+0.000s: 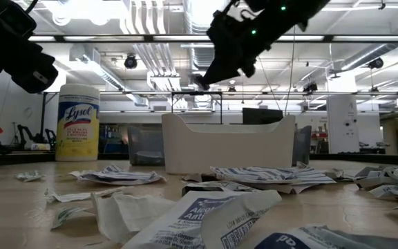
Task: Pick & Place First Aid Supplies
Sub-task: Put the alcohol pad into the bottom left black bin
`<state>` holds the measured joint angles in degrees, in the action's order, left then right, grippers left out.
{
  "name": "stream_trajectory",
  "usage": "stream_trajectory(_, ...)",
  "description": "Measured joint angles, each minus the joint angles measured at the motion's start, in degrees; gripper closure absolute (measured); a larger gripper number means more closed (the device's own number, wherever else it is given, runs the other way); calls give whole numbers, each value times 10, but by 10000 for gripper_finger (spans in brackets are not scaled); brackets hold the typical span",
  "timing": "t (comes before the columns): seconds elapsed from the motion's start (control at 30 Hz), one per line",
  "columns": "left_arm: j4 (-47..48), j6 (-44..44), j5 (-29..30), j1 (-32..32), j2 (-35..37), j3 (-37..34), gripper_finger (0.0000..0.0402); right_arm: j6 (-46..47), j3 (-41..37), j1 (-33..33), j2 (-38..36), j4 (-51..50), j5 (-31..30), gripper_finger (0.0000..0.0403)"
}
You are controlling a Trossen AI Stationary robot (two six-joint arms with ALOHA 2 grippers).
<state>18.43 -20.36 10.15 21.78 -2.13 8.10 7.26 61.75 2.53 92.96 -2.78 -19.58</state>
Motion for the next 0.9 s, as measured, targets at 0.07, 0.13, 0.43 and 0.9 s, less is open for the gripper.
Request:
stream_trajectory(0.07, -6, -14, 3, 0, 0, 0, 310, -29, 30, 16, 18, -44, 27, 394)
stream_trajectory(0.13, -9, -21, 4, 0, 0, 0, 310, -55, 62, 32, 37, -80, 52, 394)
stream_trajectory(0.43, -14, -38, 36, 0, -1, 0, 310, -124, 158, 100, 107, -195, 145, 394)
stream_trajectory(0.9, -13, -43, 73, 0, -2, 0, 310, -172, 181, 131, 139, -267, 186, 394)
